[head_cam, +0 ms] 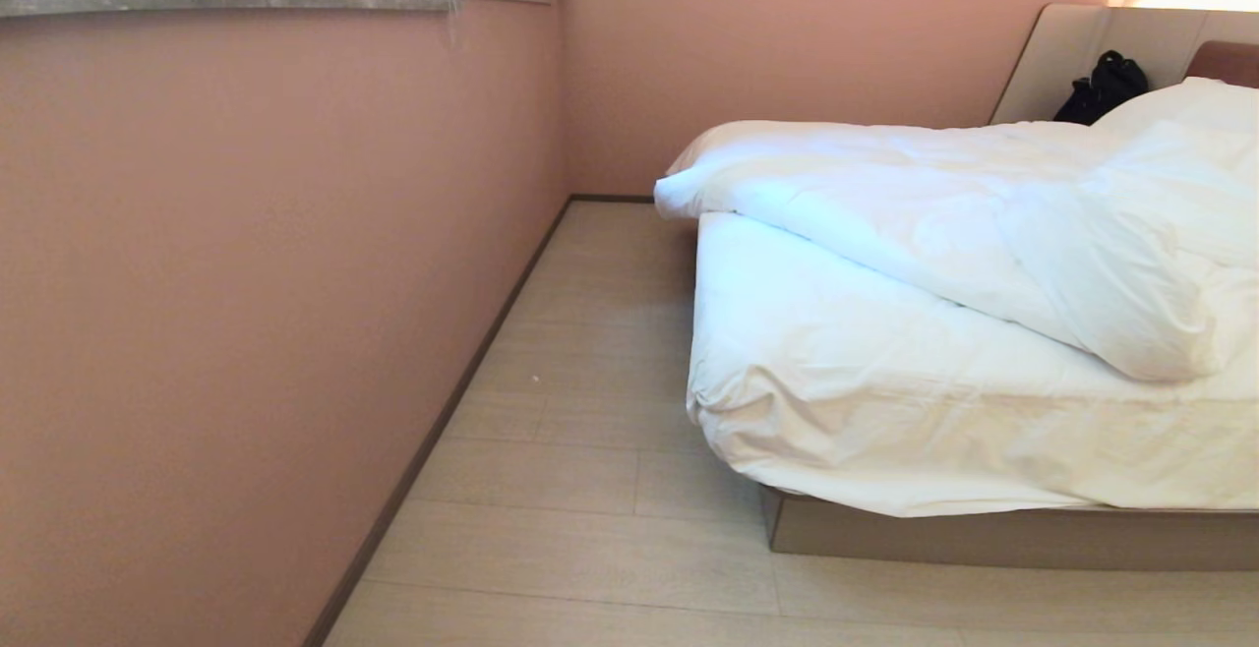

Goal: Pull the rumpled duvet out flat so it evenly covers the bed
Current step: Hold the folded corner of the quilt

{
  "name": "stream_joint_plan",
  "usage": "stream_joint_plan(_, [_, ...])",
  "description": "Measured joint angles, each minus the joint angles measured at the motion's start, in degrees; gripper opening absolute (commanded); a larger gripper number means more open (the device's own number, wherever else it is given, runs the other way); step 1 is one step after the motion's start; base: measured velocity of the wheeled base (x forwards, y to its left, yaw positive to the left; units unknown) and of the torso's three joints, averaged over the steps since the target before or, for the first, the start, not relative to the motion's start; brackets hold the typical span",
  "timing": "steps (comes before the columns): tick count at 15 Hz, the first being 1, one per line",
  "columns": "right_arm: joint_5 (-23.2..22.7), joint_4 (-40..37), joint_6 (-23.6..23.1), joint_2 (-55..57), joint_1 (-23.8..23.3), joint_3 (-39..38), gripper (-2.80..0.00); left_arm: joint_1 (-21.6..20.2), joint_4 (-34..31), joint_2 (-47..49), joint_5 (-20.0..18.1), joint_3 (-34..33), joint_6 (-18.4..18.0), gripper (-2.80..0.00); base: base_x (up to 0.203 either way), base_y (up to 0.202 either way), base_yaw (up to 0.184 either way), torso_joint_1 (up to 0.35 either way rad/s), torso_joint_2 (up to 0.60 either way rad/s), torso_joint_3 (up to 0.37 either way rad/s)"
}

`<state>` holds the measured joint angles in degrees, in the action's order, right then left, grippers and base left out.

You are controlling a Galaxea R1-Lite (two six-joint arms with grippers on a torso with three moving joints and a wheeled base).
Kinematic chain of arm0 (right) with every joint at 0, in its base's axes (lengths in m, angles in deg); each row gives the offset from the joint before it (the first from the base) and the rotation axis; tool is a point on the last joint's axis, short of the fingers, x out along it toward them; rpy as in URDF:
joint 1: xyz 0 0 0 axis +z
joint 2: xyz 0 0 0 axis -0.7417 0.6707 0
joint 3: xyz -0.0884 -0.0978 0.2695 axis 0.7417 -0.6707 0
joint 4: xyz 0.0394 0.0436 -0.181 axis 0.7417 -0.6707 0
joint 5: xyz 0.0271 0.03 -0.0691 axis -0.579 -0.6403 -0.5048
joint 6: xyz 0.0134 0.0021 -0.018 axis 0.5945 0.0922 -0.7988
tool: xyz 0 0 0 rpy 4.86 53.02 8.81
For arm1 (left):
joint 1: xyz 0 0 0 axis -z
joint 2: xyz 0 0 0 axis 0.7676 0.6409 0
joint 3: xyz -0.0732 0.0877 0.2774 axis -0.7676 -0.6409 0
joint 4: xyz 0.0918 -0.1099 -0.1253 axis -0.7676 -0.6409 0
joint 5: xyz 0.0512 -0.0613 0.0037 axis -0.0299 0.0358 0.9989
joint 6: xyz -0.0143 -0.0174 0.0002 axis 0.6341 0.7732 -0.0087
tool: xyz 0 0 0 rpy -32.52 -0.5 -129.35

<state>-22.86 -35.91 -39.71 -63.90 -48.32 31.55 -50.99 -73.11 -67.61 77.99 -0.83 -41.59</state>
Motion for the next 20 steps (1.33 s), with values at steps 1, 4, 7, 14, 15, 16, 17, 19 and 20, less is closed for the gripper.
stream_joint_plan(1, [0.0,0.0,0.0,0.0,0.0,0.0,-2.80,0.0,0.0,0.0,0.0,0.0,0.1,-2.80,0.000,0.000,0.000,0.000,0.00,0.000])
stream_joint_plan(4, [0.0,0.0,0.0,0.0,0.0,0.0,-2.80,0.0,0.0,0.0,0.0,0.0,0.1,-2.80,0.000,0.000,0.000,0.000,0.00,0.000])
stream_joint_plan(7, [0.0,0.0,0.0,0.0,0.0,0.0,-2.80,0.0,0.0,0.0,0.0,0.0,0.3,-2.80,0.000,0.000,0.000,0.000,0.00,0.000])
stream_joint_plan(14, [0.0,0.0,0.0,0.0,0.0,0.0,-2.80,0.0,0.0,0.0,0.0,0.0,0.6,-2.80,0.000,0.000,0.000,0.000,0.00,0.000])
stream_joint_plan(15, [0.0,0.0,0.0,0.0,0.0,0.0,-2.80,0.0,0.0,0.0,0.0,0.0,0.7,-2.80,0.000,0.000,0.000,0.000,0.00,0.000])
stream_joint_plan(16, [0.0,0.0,0.0,0.0,0.0,0.0,-2.80,0.0,0.0,0.0,0.0,0.0,0.7,-2.80,0.000,0.000,0.000,0.000,0.00,0.000])
stream_joint_plan(17, [0.0,0.0,0.0,0.0,0.0,0.0,-2.80,0.0,0.0,0.0,0.0,0.0,0.7,-2.80,0.000,0.000,0.000,0.000,0.00,0.000])
stream_joint_plan(19, [0.0,0.0,0.0,0.0,0.0,0.0,-2.80,0.0,0.0,0.0,0.1,0.0,1.0,-2.80,0.000,0.000,0.000,0.000,0.00,0.000])
stream_joint_plan(20, [0.0,0.0,0.0,0.0,0.0,0.0,-2.80,0.0,0.0,0.0,0.1,0.1,1.1,-2.80,0.000,0.000,0.000,0.000,0.00,0.000])
